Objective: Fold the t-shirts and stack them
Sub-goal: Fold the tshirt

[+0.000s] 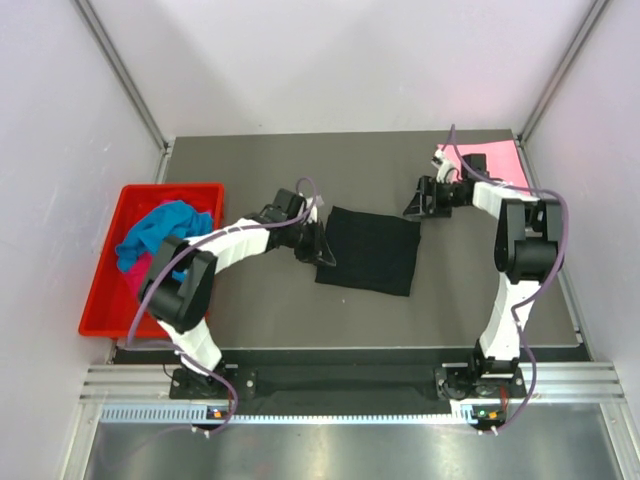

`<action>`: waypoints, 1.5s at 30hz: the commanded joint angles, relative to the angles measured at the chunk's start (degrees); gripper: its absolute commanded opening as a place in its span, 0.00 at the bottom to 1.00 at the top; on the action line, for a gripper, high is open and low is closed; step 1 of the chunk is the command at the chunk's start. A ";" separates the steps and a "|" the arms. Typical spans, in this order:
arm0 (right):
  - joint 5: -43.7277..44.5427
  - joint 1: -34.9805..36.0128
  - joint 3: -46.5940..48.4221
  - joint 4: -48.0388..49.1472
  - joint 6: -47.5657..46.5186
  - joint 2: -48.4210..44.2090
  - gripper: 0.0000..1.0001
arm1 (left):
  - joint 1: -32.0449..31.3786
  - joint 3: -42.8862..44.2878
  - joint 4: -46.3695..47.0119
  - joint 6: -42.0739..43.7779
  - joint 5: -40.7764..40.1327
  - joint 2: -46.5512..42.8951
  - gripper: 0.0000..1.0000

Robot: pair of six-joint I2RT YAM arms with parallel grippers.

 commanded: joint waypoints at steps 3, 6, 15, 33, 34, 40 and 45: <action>-2.07 3.39 4.35 -9.54 -9.07 5.54 0.78 | 0.39 -0.18 0.91 0.15 -2.05 4.26 0.13; -1.38 4.44 4.44 -11.57 -10.66 4.94 0.78 | 1.88 1.84 -3.49 1.29 -5.75 7.60 0.12; 2.93 5.06 4.61 -11.23 -7.68 2.39 0.76 | 6.10 -1.22 -5.07 1.47 -9.18 7.44 0.11; 17.51 3.92 -12.15 -2.43 25.63 -25.91 1.00 | 6.89 -5.09 -2.01 2.35 -4.27 -2.86 0.33; 18.40 3.92 -13.13 -2.78 25.98 -26.79 1.00 | 6.89 -5.36 -1.48 2.17 -3.83 -2.42 0.34; 24.02 3.92 -23.67 -2.35 29.50 -33.99 1.00 | 6.98 -9.04 4.76 -0.20 -0.66 -0.40 0.40; 28.60 4.27 -33.43 3.18 35.11 -39.53 1.00 | 6.98 -10.37 5.12 -0.20 -3.46 0.75 0.40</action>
